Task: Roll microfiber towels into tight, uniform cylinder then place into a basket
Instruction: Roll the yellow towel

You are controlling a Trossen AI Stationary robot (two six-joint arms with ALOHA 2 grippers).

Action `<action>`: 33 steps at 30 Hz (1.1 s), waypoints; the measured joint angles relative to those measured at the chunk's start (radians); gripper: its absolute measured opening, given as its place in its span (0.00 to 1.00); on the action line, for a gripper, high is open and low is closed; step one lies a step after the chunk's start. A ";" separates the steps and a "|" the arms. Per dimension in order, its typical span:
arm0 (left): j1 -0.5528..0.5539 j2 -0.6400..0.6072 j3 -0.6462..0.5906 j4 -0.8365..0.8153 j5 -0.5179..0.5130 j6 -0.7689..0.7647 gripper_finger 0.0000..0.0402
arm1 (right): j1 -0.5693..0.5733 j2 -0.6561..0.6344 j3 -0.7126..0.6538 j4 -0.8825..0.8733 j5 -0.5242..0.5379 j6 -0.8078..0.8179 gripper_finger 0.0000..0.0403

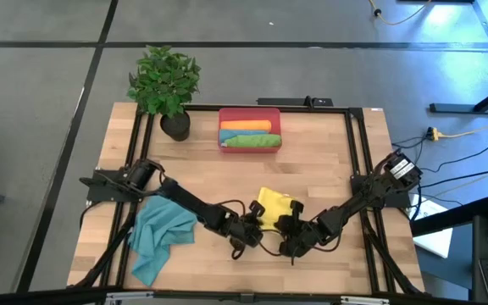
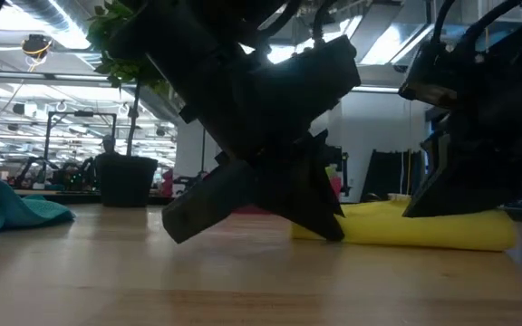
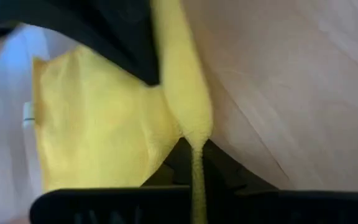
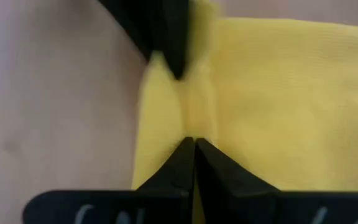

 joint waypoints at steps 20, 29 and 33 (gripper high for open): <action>0.128 -0.112 -0.005 0.000 0.686 -0.546 0.00 | 0.147 -0.231 0.002 -0.052 0.147 -0.130 0.05; 0.229 -0.097 -0.002 0.032 0.873 -0.641 0.00 | 0.179 -0.219 0.003 0.009 0.136 -0.140 0.05; 0.263 -0.048 -0.003 0.046 0.951 -0.686 0.00 | 0.179 -0.170 0.004 0.068 0.109 -0.183 0.05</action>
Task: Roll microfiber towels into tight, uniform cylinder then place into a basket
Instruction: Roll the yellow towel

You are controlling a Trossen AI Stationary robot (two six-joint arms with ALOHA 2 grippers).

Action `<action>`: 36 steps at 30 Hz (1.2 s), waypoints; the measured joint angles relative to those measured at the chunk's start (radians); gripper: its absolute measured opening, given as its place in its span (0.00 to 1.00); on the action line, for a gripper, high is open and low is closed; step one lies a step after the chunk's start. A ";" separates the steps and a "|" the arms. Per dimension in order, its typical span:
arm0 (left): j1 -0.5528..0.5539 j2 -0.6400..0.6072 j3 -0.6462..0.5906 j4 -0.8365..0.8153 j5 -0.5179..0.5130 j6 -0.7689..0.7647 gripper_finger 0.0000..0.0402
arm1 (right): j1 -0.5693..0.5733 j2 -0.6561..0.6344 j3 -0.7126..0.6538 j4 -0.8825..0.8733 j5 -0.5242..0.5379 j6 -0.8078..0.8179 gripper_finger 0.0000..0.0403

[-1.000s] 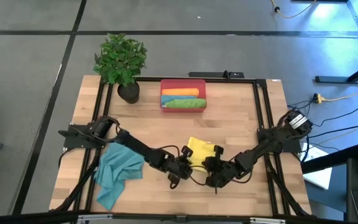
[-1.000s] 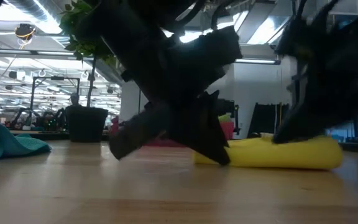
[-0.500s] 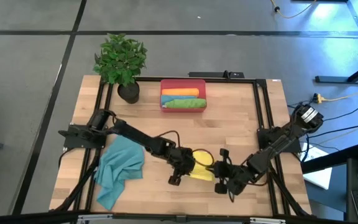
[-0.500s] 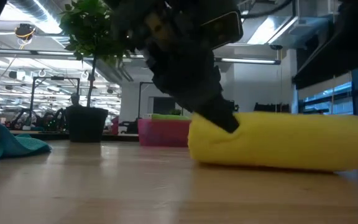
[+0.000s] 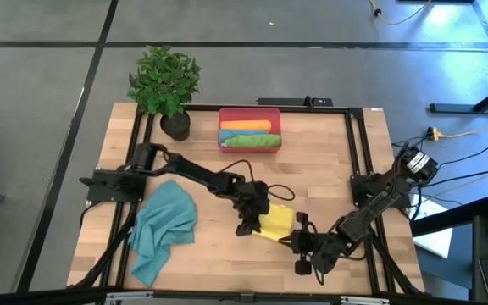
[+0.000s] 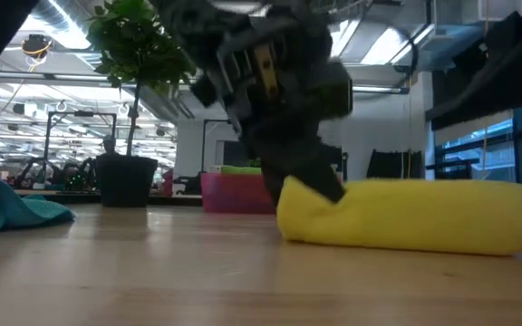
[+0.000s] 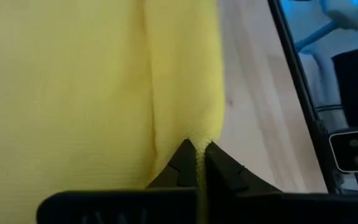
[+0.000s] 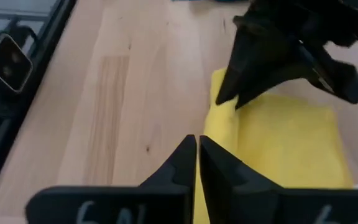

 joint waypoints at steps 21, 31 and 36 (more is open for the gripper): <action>0.022 0.073 0.002 0.094 0.072 -0.099 0.00 | -0.070 0.108 0.000 0.215 -0.114 -0.181 0.05; 0.022 0.075 0.001 0.127 0.068 -0.121 0.00 | -0.099 0.182 0.000 0.146 -0.072 -0.080 0.05; 0.022 0.076 0.001 0.130 0.067 -0.120 0.00 | -0.121 0.187 0.001 0.069 -0.015 0.027 0.03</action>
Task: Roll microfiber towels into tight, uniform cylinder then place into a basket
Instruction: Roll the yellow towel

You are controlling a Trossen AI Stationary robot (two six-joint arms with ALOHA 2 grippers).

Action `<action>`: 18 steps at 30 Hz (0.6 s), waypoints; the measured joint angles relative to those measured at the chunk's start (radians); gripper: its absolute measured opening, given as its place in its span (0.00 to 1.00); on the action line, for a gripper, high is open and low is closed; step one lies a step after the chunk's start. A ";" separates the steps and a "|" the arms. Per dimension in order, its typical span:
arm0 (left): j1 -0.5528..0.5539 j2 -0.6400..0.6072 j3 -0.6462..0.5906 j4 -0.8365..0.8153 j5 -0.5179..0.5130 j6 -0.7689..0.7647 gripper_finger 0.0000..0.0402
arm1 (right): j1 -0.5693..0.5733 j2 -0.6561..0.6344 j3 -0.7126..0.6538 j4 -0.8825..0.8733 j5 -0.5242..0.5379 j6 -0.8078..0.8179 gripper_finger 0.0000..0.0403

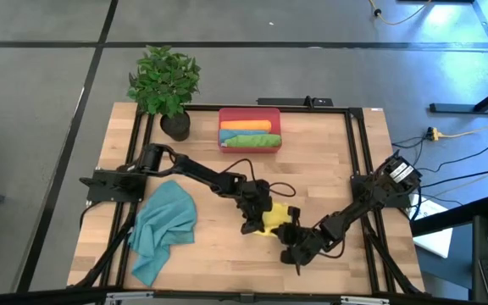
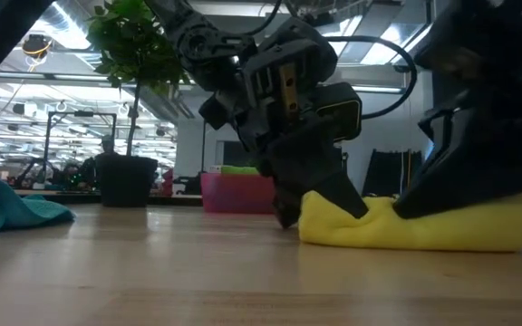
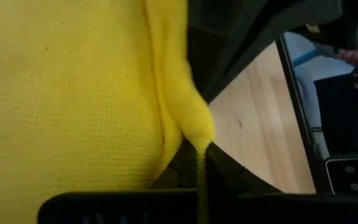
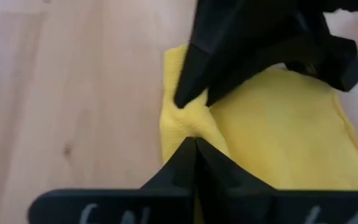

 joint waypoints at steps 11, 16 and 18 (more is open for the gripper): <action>0.002 -0.009 -0.002 0.015 -0.014 0.123 0.14 | -0.044 -0.004 0.004 -0.092 -0.063 0.119 0.02; 0.005 -0.073 -0.003 -0.004 -0.074 0.204 0.25 | -0.052 -0.005 0.003 -0.104 -0.086 0.134 0.02; -0.003 -0.102 -0.002 -0.018 -0.121 0.254 0.29 | -0.058 -0.005 0.003 -0.110 -0.101 0.152 0.02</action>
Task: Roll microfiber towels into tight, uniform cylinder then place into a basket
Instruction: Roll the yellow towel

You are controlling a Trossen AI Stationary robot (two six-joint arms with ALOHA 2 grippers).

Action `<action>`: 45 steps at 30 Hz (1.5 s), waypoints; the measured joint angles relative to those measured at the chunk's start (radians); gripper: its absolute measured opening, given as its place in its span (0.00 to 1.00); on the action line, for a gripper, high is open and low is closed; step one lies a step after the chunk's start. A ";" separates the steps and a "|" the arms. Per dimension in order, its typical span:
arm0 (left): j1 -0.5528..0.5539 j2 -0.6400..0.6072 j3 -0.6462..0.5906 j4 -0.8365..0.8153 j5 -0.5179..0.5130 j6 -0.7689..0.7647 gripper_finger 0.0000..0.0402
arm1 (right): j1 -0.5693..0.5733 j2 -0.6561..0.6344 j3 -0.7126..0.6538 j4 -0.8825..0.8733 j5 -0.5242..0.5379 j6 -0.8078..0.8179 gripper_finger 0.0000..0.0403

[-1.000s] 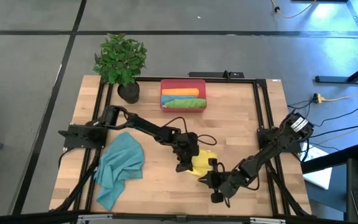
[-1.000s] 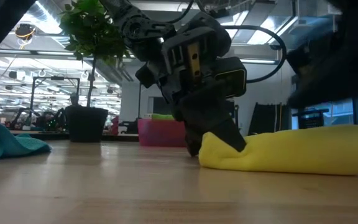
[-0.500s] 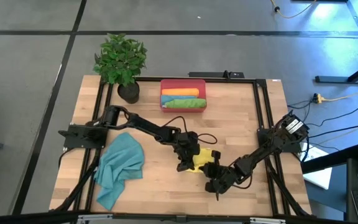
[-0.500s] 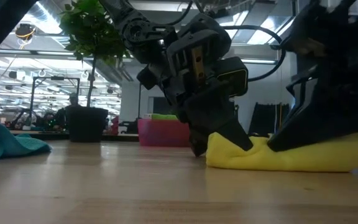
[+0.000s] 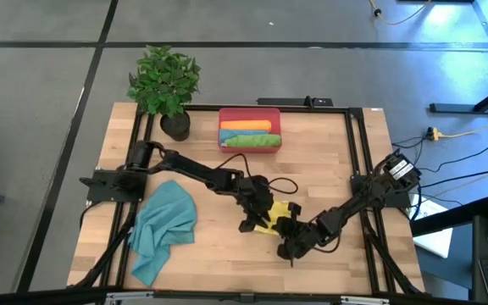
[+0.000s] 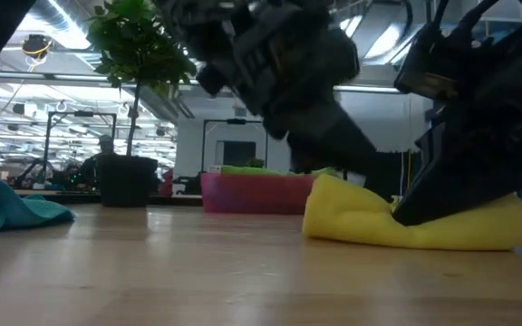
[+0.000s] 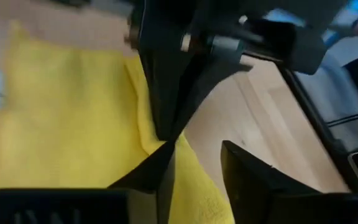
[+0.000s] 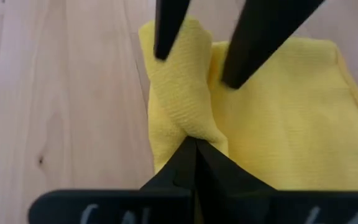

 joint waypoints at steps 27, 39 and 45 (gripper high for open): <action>-0.313 0.051 0.002 -0.142 -0.995 0.904 0.36 | -0.094 -0.005 0.000 -0.016 -0.202 0.136 0.01; -0.272 0.054 0.003 -0.158 -0.967 0.930 0.26 | -0.096 -0.004 -0.002 0.009 -0.210 0.112 0.01; -0.257 0.053 0.004 -0.157 -0.938 0.923 0.12 | -0.096 -0.004 -0.003 0.011 -0.212 0.110 0.01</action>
